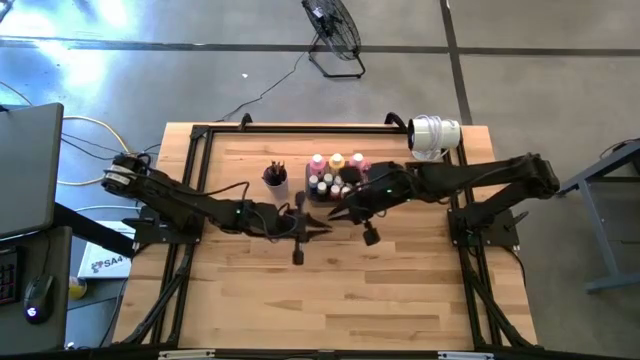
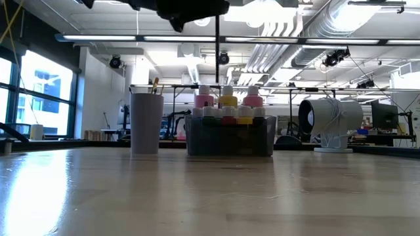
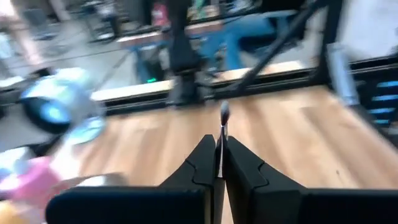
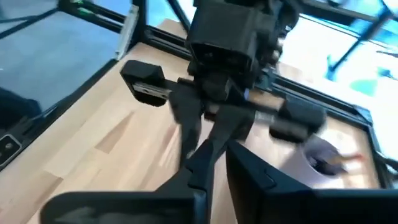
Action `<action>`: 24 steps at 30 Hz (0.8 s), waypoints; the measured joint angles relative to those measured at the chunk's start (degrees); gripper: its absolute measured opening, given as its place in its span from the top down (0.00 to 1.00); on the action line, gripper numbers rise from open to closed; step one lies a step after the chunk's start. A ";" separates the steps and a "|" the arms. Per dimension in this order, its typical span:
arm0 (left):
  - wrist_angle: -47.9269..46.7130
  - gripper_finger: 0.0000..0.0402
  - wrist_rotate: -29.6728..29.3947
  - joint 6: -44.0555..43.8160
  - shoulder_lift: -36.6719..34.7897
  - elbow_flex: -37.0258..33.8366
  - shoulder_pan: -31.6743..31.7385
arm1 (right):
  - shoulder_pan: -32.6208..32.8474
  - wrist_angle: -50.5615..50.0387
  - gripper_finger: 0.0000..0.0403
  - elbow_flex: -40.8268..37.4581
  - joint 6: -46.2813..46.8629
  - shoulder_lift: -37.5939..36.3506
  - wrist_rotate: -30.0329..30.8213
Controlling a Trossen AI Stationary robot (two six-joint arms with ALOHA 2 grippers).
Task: Pick & Place Paint Supplies
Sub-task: Put the silver paint brush into the purple cup
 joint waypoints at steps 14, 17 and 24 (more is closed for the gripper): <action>-20.75 0.98 -19.23 0.42 -14.67 0.02 0.09 | 4.67 -21.94 0.99 -0.37 7.17 -8.23 6.01; -24.10 0.98 -20.40 -0.52 -18.94 0.02 0.44 | 6.18 -20.23 0.99 -3.48 7.12 -9.87 6.55; -26.94 0.98 -17.17 -4.70 -25.84 -2.96 7.28 | 6.41 -4.36 0.99 -20.30 10.32 -19.70 7.83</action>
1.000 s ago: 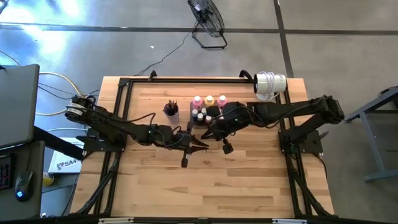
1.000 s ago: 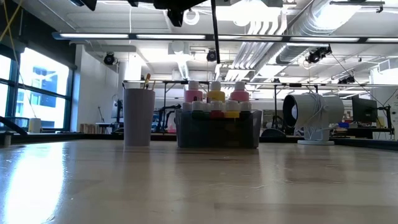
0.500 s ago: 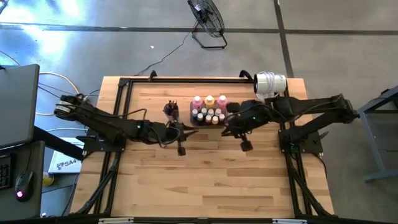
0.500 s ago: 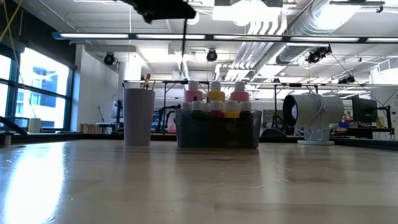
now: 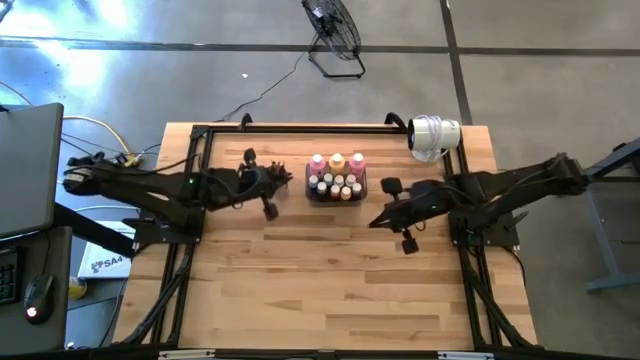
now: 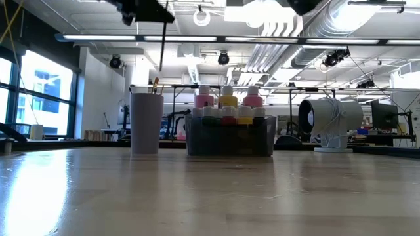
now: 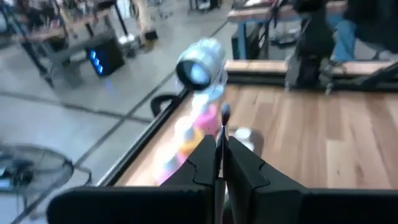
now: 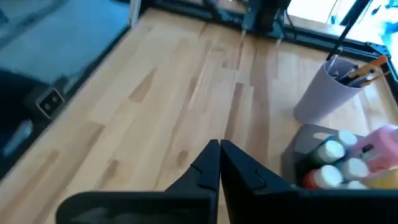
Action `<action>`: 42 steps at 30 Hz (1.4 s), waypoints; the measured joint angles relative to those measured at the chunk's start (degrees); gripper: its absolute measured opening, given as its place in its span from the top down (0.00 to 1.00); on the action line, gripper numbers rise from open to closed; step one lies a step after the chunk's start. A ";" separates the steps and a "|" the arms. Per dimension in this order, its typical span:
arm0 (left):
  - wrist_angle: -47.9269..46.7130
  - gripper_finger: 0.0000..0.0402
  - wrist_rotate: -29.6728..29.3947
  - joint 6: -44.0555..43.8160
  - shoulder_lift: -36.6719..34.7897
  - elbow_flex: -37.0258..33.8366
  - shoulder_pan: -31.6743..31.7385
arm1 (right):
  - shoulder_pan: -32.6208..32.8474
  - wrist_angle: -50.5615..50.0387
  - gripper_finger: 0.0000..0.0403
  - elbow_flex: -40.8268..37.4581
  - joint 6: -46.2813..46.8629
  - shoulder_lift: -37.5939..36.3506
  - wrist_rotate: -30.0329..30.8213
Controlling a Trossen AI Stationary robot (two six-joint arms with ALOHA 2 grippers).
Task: Pick & Place Paint Supplies
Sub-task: Put the silver paint brush into the purple cup
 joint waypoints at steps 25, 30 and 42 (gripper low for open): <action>19.07 0.98 -4.59 -5.66 -7.01 -21.64 9.73 | 0.20 34.38 0.99 -30.16 9.29 -14.19 2.74; 23.38 0.98 -4.93 -8.18 -6.65 -26.70 9.68 | 0.20 35.25 0.99 -30.16 8.87 -14.19 2.73; 23.51 0.84 -4.95 -9.07 -6.65 -28.63 9.66 | 0.17 37.40 0.99 -30.16 7.79 -14.17 2.91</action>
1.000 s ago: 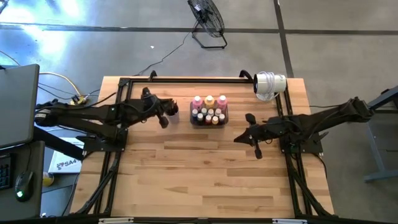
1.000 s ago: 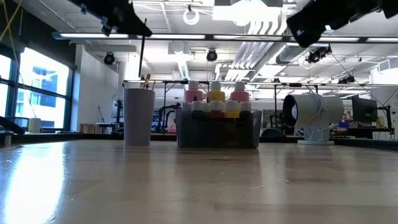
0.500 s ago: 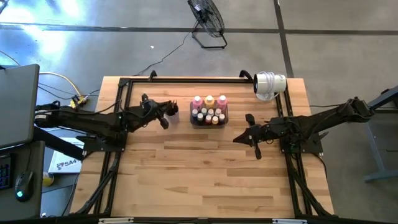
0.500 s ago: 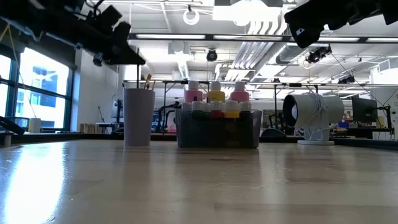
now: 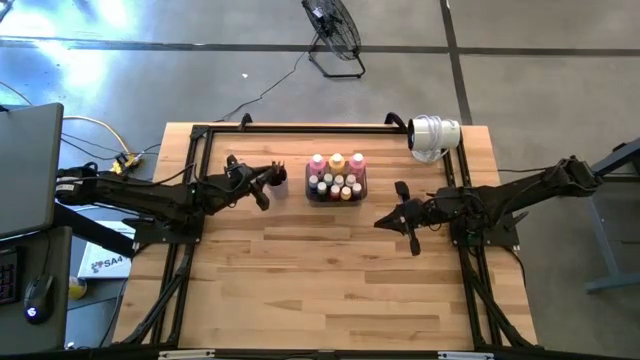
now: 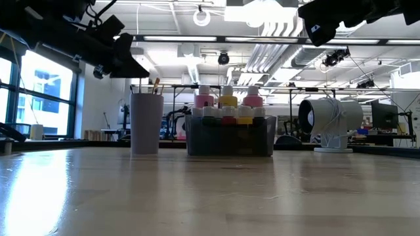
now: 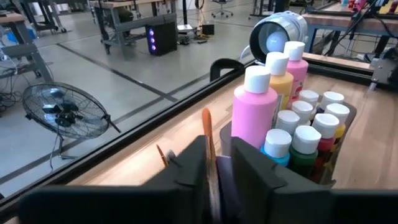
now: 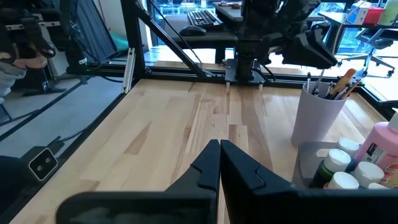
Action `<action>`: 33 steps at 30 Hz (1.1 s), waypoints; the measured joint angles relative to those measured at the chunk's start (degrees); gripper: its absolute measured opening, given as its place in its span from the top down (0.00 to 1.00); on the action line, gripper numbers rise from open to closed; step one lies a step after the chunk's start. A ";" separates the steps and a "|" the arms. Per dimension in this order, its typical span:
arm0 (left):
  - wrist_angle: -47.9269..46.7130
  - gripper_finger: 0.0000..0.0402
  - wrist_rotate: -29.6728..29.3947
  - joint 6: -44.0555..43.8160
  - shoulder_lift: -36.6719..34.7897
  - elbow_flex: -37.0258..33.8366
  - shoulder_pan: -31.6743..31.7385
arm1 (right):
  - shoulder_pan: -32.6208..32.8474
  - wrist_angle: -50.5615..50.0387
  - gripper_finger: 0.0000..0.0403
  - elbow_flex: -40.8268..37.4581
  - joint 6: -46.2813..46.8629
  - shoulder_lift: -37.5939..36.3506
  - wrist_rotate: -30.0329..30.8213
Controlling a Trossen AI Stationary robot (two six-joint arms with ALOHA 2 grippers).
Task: Pick & Place Paint Supplies
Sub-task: Put the silver paint brush into the purple cup, then return to Home Position
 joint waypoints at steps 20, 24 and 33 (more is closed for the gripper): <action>-0.77 0.86 10.56 6.07 -8.75 0.00 -0.02 | -0.02 -1.57 0.99 0.00 -0.05 -6.34 -2.02; -9.02 0.98 15.71 6.14 -13.36 0.02 -0.04 | -1.13 -5.58 0.99 0.00 -0.07 -10.57 -3.31; -15.59 0.99 21.60 8.25 -22.59 0.02 -0.13 | -5.42 -14.07 0.99 0.02 0.01 -20.57 -3.37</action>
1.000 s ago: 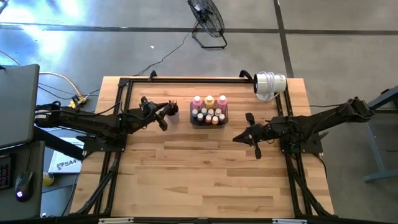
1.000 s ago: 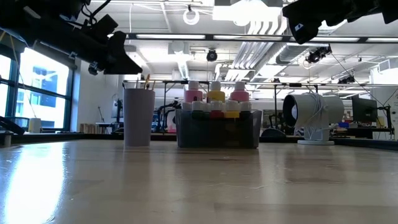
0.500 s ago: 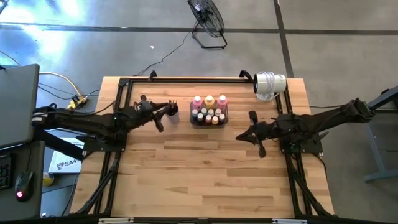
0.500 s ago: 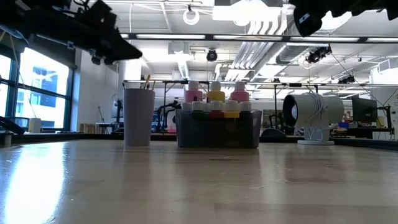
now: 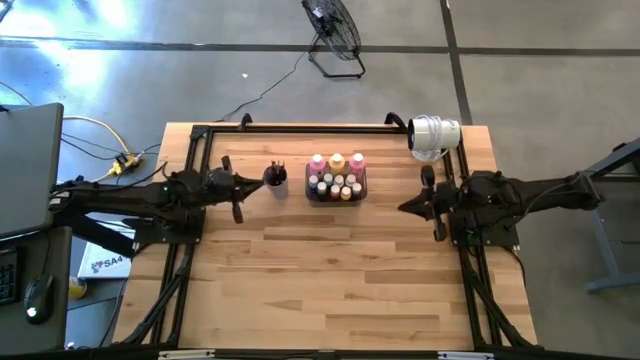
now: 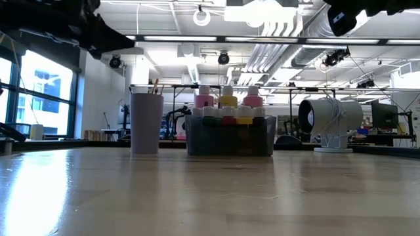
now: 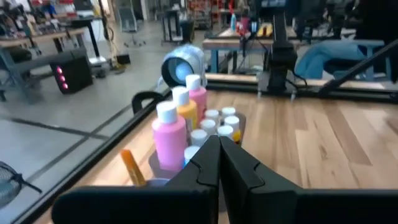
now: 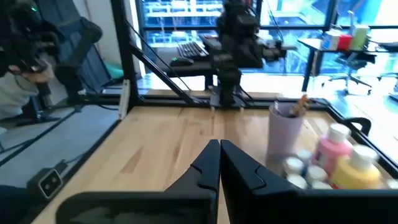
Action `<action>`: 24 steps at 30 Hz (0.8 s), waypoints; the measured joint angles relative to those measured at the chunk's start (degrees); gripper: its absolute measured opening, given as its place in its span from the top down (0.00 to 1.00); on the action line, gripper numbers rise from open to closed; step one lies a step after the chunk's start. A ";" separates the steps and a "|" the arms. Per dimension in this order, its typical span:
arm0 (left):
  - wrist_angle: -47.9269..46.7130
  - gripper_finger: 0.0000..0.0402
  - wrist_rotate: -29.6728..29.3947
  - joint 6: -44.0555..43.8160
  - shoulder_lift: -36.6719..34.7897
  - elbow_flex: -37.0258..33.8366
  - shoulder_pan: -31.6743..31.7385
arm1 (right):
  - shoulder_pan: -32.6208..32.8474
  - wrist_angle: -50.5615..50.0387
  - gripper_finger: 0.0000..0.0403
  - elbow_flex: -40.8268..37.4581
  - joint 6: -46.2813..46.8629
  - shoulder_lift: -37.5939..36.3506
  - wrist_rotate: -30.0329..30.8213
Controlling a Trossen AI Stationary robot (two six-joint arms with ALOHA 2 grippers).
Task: Pick & Place Paint Supplies
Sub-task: Return to Home Position
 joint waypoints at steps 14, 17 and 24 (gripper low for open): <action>-17.26 1.00 -0.15 -1.04 -18.97 0.00 0.02 | -3.10 -9.53 0.99 -0.02 1.42 -11.66 0.33; -19.43 1.00 -0.28 1.09 -20.78 0.02 0.02 | -3.08 -10.75 0.99 -0.02 1.45 -13.53 0.31; -26.46 1.00 -0.28 1.00 -25.70 0.02 0.02 | -3.10 -16.42 0.99 0.00 1.30 -20.87 1.89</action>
